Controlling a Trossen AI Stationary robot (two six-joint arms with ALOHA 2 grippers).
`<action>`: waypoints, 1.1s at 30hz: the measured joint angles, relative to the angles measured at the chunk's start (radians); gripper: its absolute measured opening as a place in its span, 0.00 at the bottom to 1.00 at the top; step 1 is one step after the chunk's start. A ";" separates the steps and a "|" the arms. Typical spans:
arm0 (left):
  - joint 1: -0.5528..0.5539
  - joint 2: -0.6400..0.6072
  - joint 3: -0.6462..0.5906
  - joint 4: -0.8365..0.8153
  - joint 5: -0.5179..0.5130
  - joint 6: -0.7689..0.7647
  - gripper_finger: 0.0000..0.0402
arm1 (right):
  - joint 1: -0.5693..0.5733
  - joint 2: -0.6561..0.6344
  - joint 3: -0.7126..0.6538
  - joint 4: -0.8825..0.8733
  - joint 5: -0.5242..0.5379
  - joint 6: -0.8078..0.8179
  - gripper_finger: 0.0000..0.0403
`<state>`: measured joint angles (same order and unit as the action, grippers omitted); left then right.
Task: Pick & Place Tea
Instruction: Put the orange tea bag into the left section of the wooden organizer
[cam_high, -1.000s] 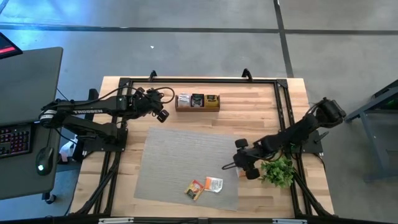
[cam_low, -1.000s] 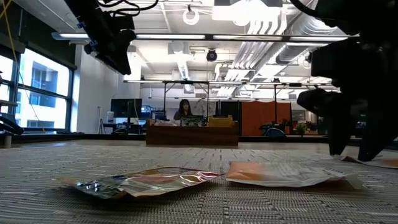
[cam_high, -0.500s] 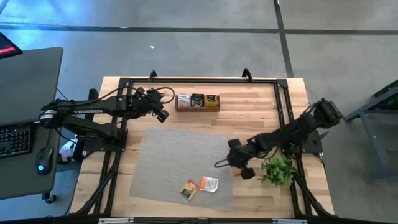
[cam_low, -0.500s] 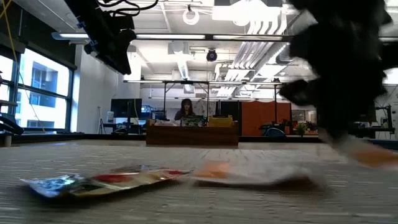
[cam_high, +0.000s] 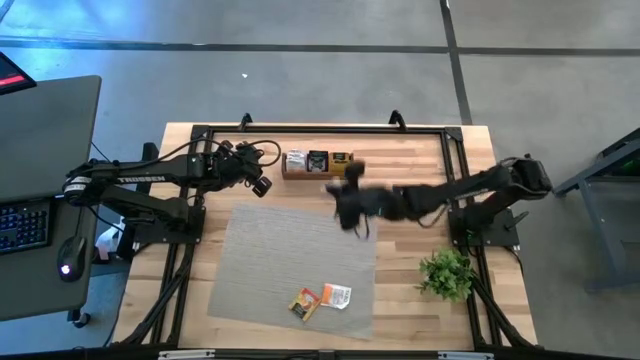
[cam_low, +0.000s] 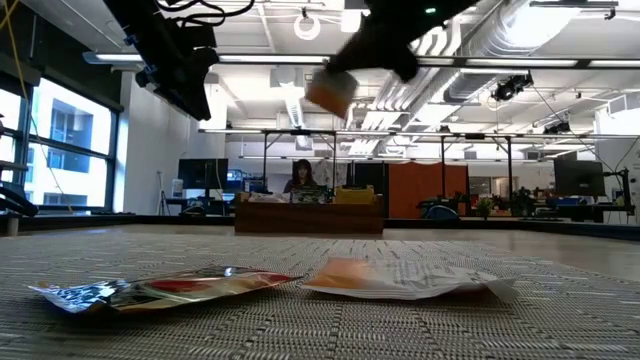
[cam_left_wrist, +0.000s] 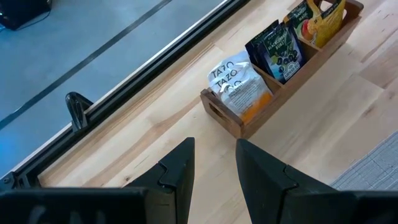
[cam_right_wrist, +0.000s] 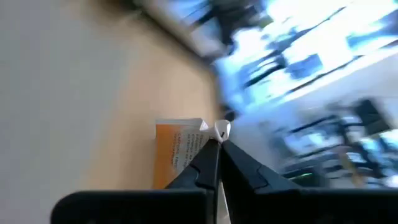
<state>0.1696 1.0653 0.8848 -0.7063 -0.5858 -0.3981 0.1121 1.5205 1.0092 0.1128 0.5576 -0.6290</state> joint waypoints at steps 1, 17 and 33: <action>0.000 0.000 0.000 0.000 0.000 0.000 0.29 | -0.039 0.007 -0.008 0.101 -0.021 -0.036 0.01; 0.000 0.000 0.000 0.002 -0.006 -0.002 0.29 | -0.303 0.515 0.252 0.387 -0.183 -0.148 0.01; 0.000 0.000 0.000 -0.002 -0.006 0.000 0.29 | -0.315 0.720 0.512 0.070 -0.116 -0.221 0.04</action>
<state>0.1696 1.0653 0.8848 -0.7078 -0.5915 -0.3985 -0.2028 2.2409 1.5211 0.1827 0.4413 -0.8498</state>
